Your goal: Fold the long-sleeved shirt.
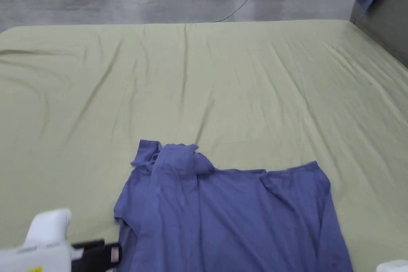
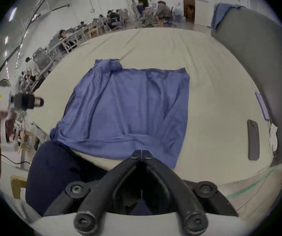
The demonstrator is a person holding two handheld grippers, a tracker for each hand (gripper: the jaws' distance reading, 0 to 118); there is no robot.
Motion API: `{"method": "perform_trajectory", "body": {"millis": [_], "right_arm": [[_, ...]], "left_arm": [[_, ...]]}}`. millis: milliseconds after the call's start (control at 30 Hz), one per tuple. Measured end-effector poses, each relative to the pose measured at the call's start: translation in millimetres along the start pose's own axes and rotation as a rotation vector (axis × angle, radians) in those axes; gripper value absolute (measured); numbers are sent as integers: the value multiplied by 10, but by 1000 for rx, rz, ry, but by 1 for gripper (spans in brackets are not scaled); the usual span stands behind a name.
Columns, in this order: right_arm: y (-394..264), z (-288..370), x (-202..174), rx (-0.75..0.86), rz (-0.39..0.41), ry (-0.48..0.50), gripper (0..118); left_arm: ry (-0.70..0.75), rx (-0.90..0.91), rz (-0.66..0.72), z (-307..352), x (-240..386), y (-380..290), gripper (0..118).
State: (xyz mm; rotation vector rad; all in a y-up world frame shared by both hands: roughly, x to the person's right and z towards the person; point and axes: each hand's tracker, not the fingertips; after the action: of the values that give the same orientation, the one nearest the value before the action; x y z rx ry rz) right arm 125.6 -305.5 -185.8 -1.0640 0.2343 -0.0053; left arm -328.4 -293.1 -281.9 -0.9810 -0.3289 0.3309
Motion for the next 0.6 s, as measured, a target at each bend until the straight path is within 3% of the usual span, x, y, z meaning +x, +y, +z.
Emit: {"method": "perform_trajectory", "body": {"millis": [67,100,133,167,367,433,467,533,567,600], "right_arm": [[87,-92,30,4,-28,36,0],[122,-129,31,4,-34,50,0],[160,-178,23,5,-39,63,0],[188,-229,23,2,-43,70,0],[297,-490,-10,-38,-72,90,0],[303,-520,8,-49,-96,101,0],[318,-540,20,-52,-106,104,0],[349,-566,31,-58,-113,96,0],[348,-566,52,-61,-116,83,0],[361,-569,55,-61,-117,76,0]], "left_arm": [[35,71,-31,-301,-23,540,1],[44,86,-36,-471,-64,767,22],[50,76,-21,-723,-128,1045,66],[87,19,10,-1030,-209,1321,118],[221,-86,106,-2343,-541,2170,112],[230,-144,80,-2615,-532,2176,96],[230,-198,39,-2701,-514,2093,78],[316,-251,-61,-2790,-369,2034,75],[321,-194,-111,-2696,-247,2084,72],[315,-197,-131,-2729,-260,2204,56]]}}
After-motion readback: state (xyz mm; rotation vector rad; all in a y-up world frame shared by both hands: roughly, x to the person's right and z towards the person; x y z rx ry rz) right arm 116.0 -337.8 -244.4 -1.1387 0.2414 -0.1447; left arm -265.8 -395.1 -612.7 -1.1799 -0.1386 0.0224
